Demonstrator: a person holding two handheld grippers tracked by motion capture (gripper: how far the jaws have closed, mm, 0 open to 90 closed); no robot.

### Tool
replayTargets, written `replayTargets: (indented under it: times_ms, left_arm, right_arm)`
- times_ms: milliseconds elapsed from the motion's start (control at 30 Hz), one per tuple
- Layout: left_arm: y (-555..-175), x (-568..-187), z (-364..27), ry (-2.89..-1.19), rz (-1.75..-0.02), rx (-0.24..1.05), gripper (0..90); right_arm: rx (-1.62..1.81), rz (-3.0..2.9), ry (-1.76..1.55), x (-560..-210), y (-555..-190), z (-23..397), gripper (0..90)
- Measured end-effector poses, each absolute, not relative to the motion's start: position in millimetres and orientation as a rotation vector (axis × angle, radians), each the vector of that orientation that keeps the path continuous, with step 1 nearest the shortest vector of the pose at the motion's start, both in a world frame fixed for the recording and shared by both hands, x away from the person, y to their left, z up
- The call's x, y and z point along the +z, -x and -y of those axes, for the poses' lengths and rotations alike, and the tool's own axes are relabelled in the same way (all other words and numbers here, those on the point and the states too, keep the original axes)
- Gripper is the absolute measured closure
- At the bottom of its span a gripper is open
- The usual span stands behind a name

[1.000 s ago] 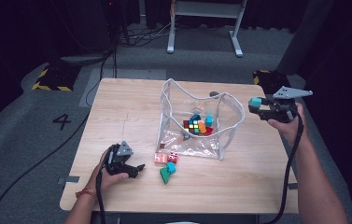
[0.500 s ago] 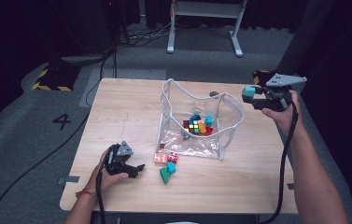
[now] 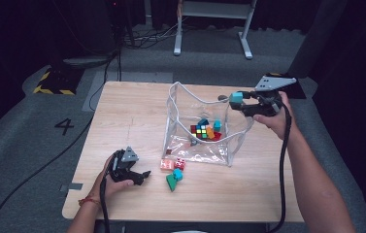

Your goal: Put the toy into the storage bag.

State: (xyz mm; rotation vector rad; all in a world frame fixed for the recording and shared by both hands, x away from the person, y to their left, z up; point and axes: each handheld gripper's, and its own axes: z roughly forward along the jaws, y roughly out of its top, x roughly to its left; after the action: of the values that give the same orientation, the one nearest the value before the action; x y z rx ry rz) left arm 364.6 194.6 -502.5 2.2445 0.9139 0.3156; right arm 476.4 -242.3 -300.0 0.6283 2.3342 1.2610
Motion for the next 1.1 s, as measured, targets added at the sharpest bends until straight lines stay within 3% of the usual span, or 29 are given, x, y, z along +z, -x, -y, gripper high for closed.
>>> replayTargets:
  times_ms: [500, 1100]
  left_arm:
    - [-365, -503, -195, -2.243, -0.912, 0.314, 13.2]
    - [-365, -503, -195, -2.244, -0.913, 0.316, 13.2]
  right_arm:
    - [1.165, -2.492, -0.494, -319, -480, 198, 48.4]
    - [0.78, -2.707, -0.537, -330, -500, 191, 48.3]
